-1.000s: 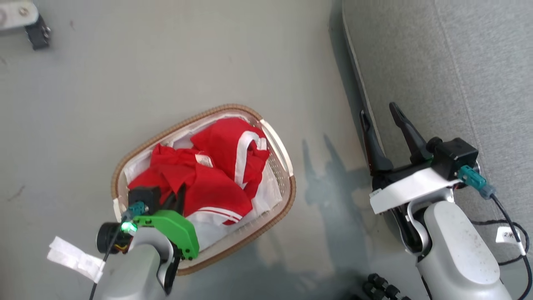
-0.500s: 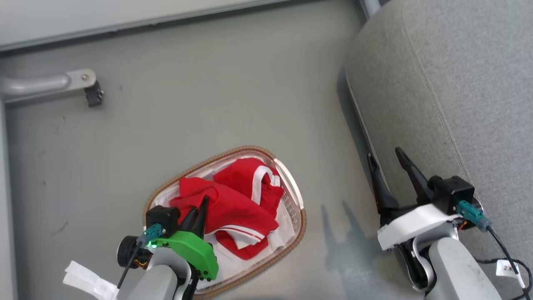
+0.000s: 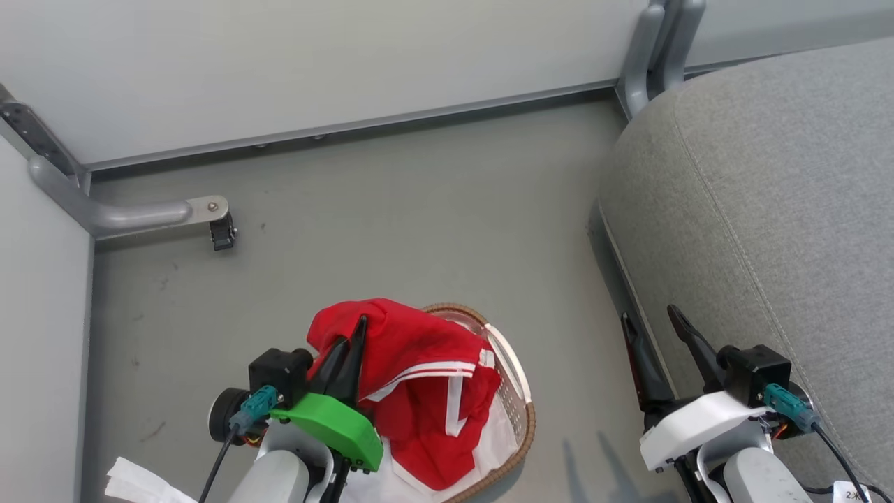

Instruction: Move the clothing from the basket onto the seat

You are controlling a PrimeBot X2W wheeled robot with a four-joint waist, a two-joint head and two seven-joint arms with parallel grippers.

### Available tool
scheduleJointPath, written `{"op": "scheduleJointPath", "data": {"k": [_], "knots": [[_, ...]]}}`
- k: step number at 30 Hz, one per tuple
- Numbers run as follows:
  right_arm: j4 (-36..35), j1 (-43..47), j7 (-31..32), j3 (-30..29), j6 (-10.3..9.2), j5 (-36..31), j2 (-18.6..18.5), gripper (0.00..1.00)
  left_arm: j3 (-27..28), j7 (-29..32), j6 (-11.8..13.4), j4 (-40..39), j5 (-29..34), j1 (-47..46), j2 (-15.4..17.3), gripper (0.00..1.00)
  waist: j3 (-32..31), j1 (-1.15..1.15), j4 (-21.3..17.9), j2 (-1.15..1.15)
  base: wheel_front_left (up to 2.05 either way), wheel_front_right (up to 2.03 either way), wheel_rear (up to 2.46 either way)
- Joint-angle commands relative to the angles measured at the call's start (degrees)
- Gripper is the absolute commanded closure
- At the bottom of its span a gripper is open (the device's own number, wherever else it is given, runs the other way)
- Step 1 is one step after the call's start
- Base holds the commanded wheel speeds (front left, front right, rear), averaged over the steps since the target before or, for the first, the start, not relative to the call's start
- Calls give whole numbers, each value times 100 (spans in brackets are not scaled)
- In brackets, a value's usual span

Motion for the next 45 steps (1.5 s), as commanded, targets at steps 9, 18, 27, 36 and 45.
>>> {"op": "scheduleJointPath", "data": {"k": [9, 18, 27, 36, 45], "knots": [[81, 417, -28, -30, -4, -42, -21, 0, 87, -3, -17, -822, 147, 175, -43, 100, -673, 0, 128, 0, 0, 0, 0], [122, 658, -28, -46, -4, -74, -21, 0, 125, -3, -17, -1520, 237, 220, -80, 100, -886, 0, 187, 0, 0, 0, 0], [220, 759, -28, 309, -4, -25, -95, 0, 11, -3, -17, -1838, 80, 239, -111, 100, -990, 0, 269, 0, 0, 0, 0], [132, 378, -28, 1418, -4, -56, -326, 0, -179, -3, -17, -1895, 5, 225, -131, 100, -1003, 0, 349, 0, 0, 0, 0], [178, -550, -28, 2610, -4, -30, -689, 0, -427, -3, -18, -1856, -99, 86, -143, 100, -963, 0, 477, 0, 0, 0, 0]]}}
